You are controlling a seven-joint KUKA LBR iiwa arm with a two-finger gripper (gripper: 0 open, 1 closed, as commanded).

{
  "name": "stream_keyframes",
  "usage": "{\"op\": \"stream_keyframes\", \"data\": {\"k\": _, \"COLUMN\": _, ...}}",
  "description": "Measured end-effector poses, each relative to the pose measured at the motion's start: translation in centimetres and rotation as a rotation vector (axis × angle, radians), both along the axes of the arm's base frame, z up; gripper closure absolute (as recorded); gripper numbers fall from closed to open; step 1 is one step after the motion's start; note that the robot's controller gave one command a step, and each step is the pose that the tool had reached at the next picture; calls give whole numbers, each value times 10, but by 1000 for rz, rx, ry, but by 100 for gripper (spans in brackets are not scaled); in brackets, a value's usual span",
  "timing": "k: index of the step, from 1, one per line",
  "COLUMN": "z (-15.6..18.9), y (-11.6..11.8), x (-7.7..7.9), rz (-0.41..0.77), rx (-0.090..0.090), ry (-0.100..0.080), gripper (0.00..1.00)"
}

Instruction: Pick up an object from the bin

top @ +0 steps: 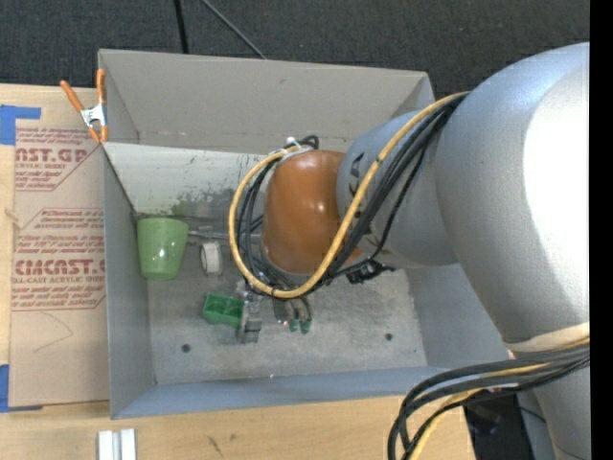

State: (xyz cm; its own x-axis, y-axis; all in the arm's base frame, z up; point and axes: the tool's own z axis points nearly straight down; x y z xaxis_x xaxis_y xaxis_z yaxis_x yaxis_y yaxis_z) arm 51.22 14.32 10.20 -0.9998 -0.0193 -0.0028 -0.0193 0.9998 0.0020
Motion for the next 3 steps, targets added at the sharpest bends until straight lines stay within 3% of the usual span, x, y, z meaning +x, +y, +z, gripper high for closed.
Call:
{"op": "stream_keyframes", "data": {"k": 1, "z": 60, "y": 1, "x": 1, "rz": 1, "rx": 1, "ry": -3, "gripper": 100}}
{"op": "stream_keyframes", "data": {"k": 3, "z": 83, "y": 3, "x": 2, "rz": 2, "rx": 0, "ry": 0, "gripper": 100}}
